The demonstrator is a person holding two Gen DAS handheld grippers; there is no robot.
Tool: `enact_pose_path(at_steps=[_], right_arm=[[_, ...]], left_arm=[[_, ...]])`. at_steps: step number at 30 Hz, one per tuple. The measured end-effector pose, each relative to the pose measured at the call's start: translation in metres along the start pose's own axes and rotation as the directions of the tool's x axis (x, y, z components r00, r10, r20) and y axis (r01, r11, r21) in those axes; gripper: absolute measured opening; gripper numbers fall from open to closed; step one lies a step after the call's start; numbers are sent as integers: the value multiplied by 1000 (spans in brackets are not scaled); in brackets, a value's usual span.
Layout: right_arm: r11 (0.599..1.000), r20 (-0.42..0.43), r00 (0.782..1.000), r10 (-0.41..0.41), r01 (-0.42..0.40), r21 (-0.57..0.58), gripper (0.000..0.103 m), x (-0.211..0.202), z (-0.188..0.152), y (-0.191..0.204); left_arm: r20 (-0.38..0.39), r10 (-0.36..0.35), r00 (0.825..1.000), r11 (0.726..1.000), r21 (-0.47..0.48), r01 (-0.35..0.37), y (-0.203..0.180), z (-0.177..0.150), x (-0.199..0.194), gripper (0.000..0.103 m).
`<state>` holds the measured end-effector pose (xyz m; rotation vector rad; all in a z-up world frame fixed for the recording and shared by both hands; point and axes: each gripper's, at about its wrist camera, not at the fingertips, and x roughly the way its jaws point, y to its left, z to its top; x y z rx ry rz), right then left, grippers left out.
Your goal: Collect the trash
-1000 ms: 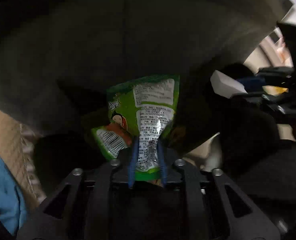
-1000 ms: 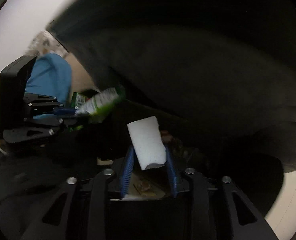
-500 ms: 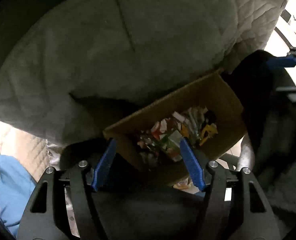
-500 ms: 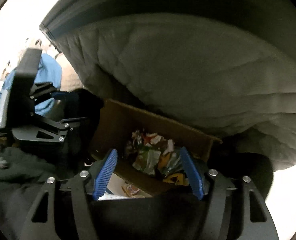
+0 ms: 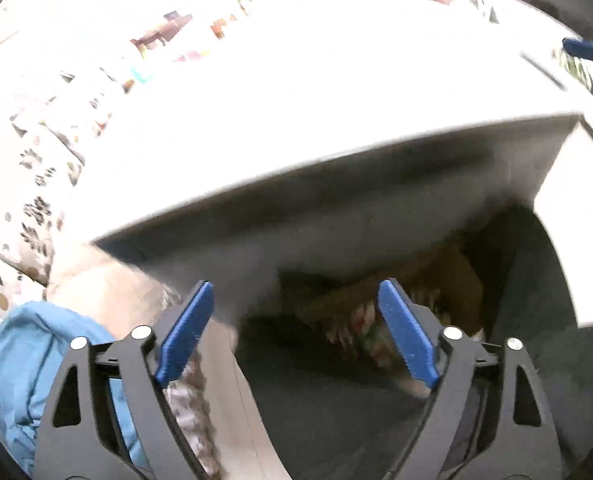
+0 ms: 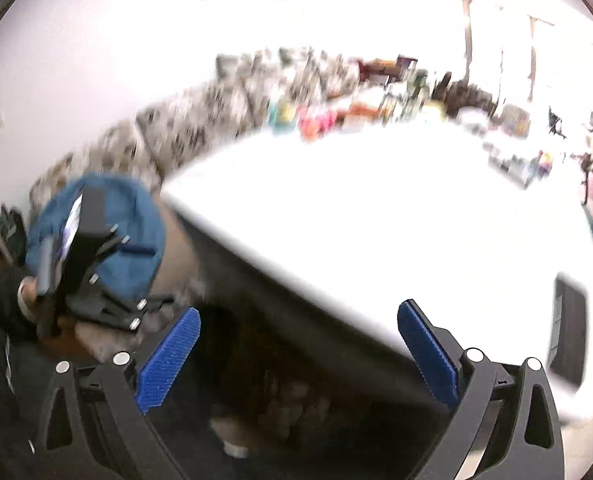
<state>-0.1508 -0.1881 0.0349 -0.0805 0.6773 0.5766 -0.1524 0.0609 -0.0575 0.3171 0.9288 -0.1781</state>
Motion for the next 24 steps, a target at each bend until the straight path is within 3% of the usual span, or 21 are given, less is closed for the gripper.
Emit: enact_pose_path(at_steps=[4,9,13,17,21,24], right_arm=[[994,111,988,-106,101,46,98,8,55,-29],[952,175,945,-277,246,180,98,45,108,-75],[892,159,910,-383,320,319,98,73,122,-111],[839,75,898,-433,371,398,98,110,126,-141],[819,16,893,-450,405,407,98,142,126,-154],[810,-10,876,-483,451,374,98,158,125,-156]], left_arm=[[151,67,986,997,-39,-62,18,64,-26,92],[250,119,961,990,-107,-95,32,146,-11,92],[265,162,951,978,-173,-118,40,201,22,92],[260,147,954,967,-240,-84,45,238,62,92],[248,135,959,961,-267,-67,45,261,91,92],[243,131,961,962,-266,-64,38,269,109,92]])
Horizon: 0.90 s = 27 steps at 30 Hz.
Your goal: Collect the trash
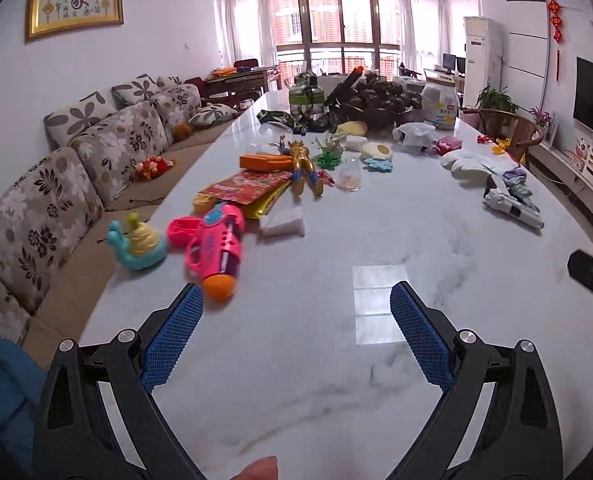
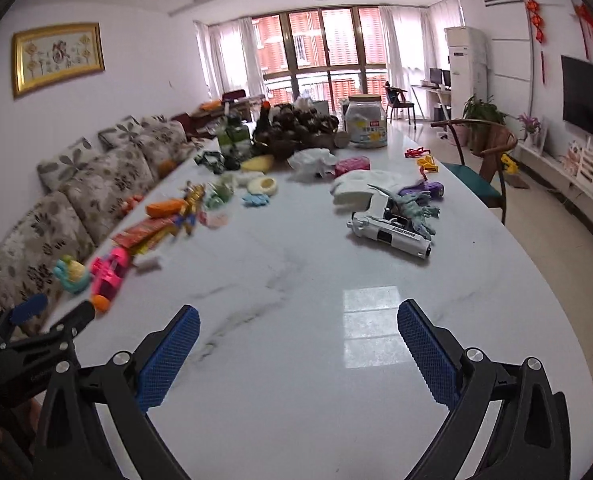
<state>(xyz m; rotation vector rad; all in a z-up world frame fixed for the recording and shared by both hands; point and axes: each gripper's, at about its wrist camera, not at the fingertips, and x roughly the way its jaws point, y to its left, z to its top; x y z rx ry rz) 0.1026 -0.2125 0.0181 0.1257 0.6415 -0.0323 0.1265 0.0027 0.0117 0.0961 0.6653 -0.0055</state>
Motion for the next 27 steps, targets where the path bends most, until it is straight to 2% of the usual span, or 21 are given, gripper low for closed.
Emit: enact_pose_path(at_steps=[11,27], right_arm=[[1000,-6,1000,-17,17,2,98,7,-9,-6],[999,-4,999,-34,34,-2,98,2,-12,-9]], left_arm=[[4,-15,1000,1000,8,15,-12,-3,20,92],[-2,-48,999,996,-70,48,-10,2,24,92]])
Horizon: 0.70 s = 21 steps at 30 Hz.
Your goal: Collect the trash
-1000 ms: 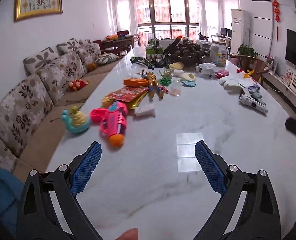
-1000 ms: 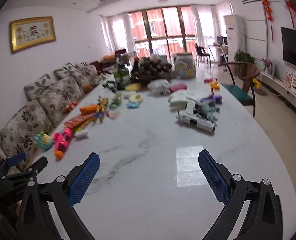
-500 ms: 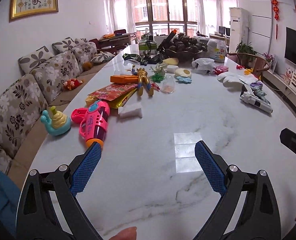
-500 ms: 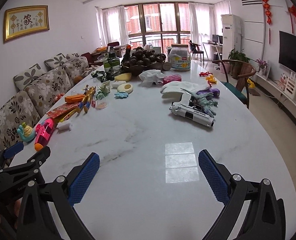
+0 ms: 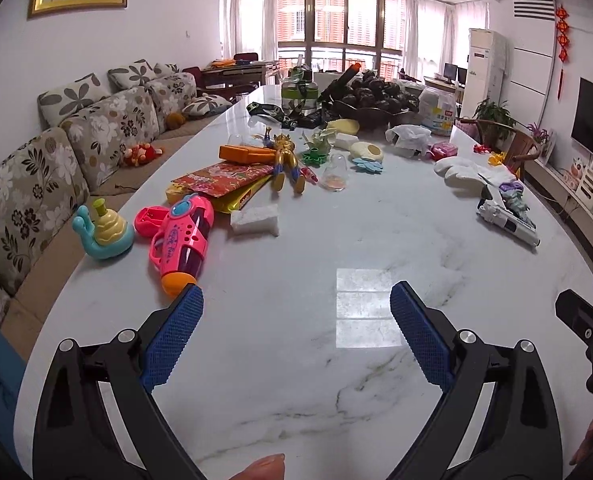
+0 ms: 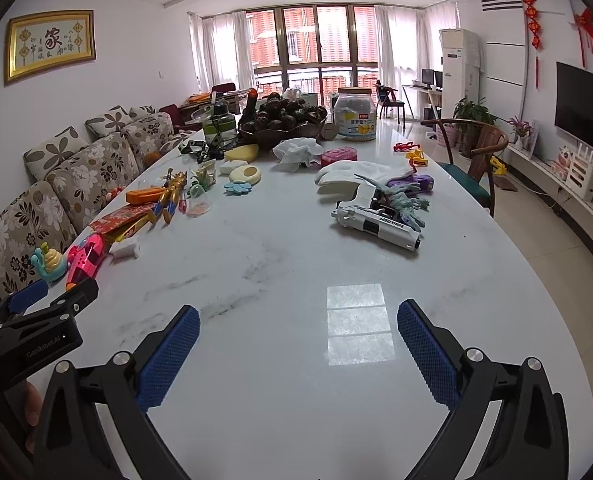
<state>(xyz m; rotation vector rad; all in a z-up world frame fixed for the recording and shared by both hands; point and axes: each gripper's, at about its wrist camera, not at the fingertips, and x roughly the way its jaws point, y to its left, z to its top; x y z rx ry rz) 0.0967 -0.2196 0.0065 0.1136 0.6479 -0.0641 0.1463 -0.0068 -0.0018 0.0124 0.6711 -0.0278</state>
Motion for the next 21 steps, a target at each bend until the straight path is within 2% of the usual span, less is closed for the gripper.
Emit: enact_pose_path(at_steps=[14,21], right_arm=[[1000,-2,1000,-7,7,-5,98,1,-5,1],[1000,-10,1000,-1,1,0,98,2,-8,3]], left_arm=[[1,-20,1000,999,-36,20,2,1,5,92],[1,-25,1000,999,-23,25,1,1,7,92]])
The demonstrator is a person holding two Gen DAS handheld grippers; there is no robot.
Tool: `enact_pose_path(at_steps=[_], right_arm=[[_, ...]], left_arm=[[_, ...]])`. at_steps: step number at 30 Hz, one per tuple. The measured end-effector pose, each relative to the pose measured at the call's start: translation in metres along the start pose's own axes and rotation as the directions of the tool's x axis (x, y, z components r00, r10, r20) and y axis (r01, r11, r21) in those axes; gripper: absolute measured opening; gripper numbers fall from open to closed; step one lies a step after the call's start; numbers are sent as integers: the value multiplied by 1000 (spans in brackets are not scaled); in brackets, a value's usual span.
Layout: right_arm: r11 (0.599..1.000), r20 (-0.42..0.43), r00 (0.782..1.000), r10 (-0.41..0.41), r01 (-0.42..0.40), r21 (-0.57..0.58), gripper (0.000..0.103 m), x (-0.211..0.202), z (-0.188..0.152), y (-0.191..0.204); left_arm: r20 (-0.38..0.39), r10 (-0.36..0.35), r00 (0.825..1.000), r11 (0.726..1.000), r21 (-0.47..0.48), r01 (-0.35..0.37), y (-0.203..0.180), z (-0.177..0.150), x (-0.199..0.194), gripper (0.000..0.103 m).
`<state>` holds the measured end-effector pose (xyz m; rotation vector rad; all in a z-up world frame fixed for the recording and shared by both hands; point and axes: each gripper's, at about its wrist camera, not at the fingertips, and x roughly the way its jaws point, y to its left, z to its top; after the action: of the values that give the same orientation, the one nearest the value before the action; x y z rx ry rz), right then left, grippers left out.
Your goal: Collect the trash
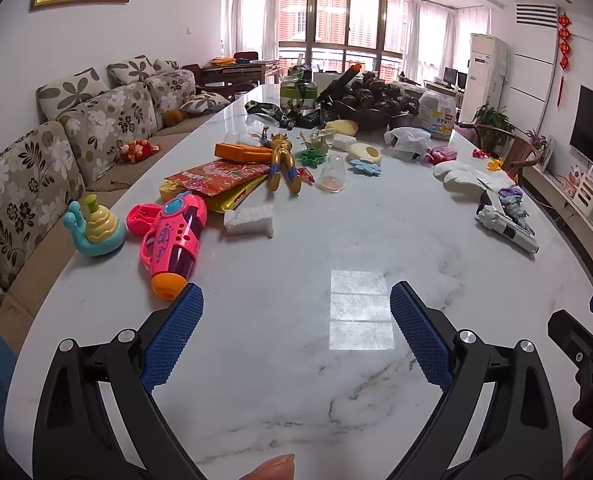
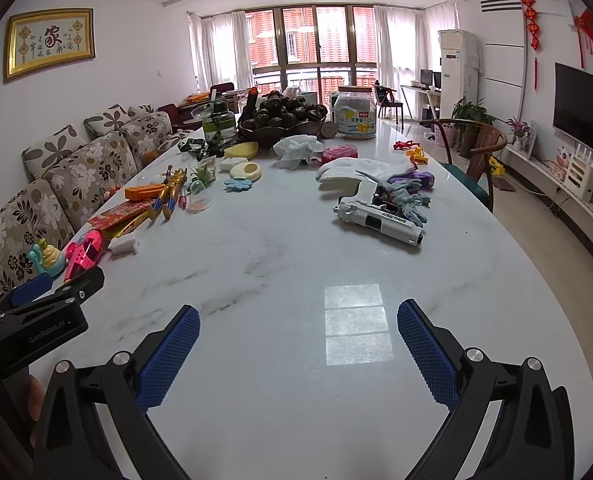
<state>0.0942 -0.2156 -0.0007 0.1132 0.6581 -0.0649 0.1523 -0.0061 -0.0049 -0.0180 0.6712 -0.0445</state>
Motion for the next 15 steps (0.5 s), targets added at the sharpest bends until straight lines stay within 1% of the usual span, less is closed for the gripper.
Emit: enact_pose_path(at_steps=[7,11,15], right_arm=[[1000,-4,1000,-5,5,4,98,1,-1,0],[1000,-6,1000,-7,7,11,98,2,-2,-1],[1000,-6,1000,-7,7,11,98,2,-2,-1]], left_arm=[[22,-10,1000,1000,13,10,-2,0,-3,92],[37,-2,999,999,36,0,-7,-1,-5,92],[34,-15,999,999,40,13,-8,0,-4,92]])
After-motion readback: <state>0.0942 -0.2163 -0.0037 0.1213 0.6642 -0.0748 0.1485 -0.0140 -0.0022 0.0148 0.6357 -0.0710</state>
